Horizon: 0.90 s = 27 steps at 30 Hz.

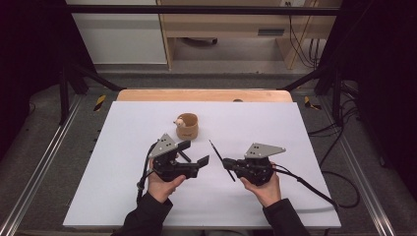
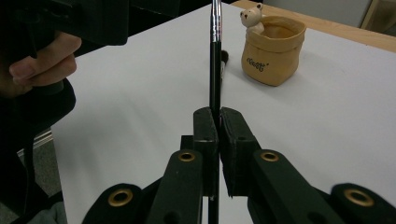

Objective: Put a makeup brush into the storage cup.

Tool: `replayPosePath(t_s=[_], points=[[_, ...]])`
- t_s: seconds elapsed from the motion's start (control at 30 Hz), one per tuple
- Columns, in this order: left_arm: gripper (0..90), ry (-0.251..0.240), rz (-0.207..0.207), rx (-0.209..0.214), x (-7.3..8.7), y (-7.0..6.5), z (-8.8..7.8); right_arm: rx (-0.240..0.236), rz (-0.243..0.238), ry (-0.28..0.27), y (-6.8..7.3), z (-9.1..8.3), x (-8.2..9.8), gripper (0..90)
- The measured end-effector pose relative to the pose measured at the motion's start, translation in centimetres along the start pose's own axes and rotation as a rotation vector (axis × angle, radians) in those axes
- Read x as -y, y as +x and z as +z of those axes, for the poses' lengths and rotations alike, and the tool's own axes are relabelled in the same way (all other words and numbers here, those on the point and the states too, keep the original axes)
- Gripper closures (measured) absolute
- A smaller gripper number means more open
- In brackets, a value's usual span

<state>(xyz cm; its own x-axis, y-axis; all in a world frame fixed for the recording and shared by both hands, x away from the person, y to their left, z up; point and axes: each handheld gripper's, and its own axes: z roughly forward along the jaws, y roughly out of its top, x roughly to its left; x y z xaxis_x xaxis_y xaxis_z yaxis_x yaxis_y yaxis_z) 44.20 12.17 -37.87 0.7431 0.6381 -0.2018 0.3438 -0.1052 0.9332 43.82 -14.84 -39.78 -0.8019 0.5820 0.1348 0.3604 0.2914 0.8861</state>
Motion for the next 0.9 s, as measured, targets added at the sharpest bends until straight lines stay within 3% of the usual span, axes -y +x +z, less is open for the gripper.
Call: replayPosePath(t_s=[0.57,0.9], points=[[20.3,-0.015,-0.043,0.045,0.1,-0.9,1.7,0.0,-0.011,-0.029,0.3,-0.3,-0.2,85.6],[31.6,-0.031,-0.071,0.058,0.2,-1.2,2.3,-0.002,-0.012,-0.035,0.4,-0.3,-0.2,85.6]])
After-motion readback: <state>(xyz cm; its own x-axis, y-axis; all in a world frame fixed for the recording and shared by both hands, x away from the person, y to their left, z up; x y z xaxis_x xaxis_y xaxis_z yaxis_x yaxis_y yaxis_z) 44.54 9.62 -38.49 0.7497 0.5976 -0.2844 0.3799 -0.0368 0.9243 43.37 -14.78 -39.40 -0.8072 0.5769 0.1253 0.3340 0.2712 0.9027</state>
